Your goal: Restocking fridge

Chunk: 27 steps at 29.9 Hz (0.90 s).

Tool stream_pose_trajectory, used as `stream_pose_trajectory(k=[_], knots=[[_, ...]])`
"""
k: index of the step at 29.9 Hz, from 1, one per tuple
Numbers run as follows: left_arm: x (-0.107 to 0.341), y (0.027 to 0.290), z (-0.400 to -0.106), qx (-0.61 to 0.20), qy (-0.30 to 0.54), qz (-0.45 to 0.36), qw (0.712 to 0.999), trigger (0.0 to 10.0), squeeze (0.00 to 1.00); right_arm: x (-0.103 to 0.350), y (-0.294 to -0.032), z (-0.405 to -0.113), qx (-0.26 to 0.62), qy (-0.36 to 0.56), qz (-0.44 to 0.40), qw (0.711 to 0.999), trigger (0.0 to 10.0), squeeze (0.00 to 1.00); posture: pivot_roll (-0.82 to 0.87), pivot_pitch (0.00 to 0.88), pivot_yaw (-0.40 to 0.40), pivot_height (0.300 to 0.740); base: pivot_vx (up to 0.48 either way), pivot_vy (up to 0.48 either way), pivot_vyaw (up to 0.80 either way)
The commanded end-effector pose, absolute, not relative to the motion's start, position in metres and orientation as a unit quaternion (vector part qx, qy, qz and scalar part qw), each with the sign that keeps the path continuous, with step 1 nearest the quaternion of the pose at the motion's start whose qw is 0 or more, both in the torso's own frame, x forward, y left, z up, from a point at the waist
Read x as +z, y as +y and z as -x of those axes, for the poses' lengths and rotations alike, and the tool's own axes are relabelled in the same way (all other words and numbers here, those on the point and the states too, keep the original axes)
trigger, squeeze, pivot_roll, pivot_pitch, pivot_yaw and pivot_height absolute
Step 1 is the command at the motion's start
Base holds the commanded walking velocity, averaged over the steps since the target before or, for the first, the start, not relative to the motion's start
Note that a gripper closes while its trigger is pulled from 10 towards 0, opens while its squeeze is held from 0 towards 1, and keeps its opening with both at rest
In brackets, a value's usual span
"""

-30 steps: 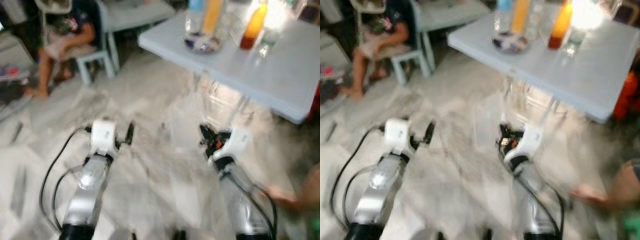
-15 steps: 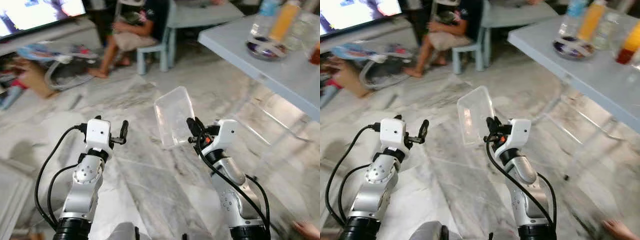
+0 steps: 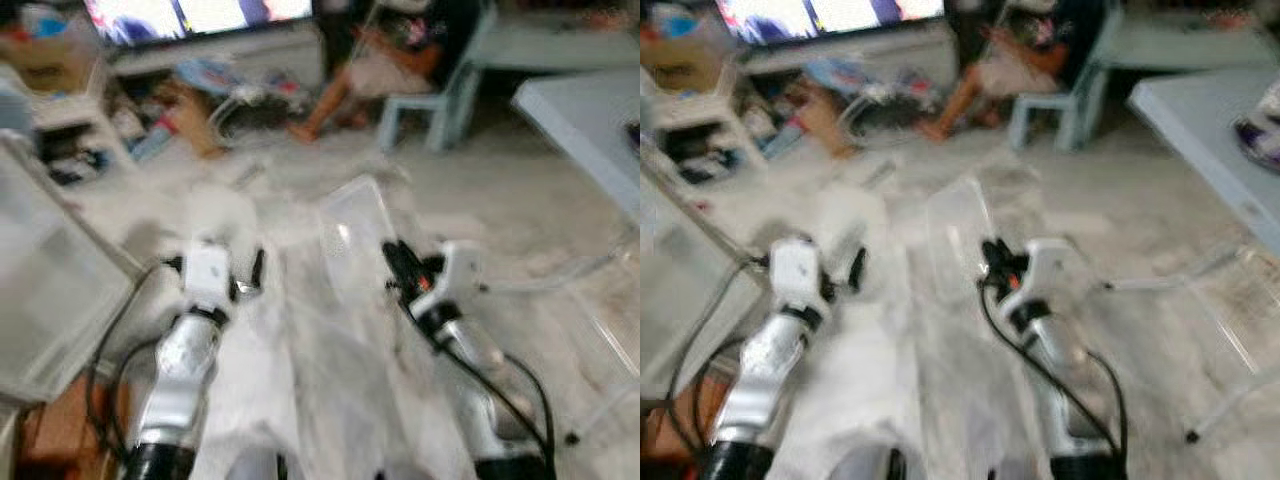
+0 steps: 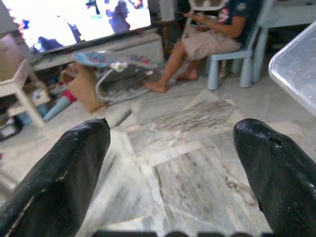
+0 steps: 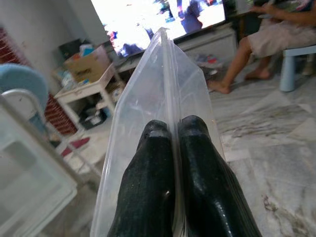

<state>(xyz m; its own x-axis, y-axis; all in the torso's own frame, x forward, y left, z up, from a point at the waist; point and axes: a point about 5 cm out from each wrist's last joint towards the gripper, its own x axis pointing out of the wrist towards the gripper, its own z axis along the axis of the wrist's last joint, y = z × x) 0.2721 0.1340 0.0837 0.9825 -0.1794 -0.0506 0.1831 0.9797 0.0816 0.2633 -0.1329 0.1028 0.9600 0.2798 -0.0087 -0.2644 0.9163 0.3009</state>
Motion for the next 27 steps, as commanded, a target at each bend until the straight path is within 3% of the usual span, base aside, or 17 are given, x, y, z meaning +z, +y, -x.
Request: stream_pose_trajectory(k=[1, 8, 15, 27], knots=[[0.085, 0.144, -0.272, -0.075, 0.02, -0.056, 0.995, 10.0, 0.0, 0.106, -0.123, -0.264, 0.156, 0.018, -0.159, 0.975, 10.0, 0.0, -0.09, 0.023, 0.046, 0.74, 0.0, 0.0, 0.8], [0.083, 0.145, -0.271, -0.071, 0.023, -0.059, 0.995, 10.0, 0.0, 0.106, -0.123, -0.265, 0.16, 0.018, -0.157, 0.974, 10.0, 0.0, -0.09, 0.019, 0.045, 0.74, 0.0, 0.0, 0.8], [0.076, 0.165, -0.269, -0.013, 0.035, -0.068, 0.997, 10.0, 0.0, 0.106, -0.123, -0.267, 0.169, 0.018, -0.152, 0.974, 10.0, 0.0, -0.08, 0.012, 0.031, 0.74, 0.0, 0.0, 0.8], [0.071, 0.183, -0.253, 0.016, 0.039, -0.076, 0.996, 10.0, 0.0, 0.101, -0.131, -0.276, 0.176, 0.026, -0.136, 0.975, 10.0, 0.0, -0.03, 0.0, -0.002, 0.74, 0.0, 0.0, 0.8]])
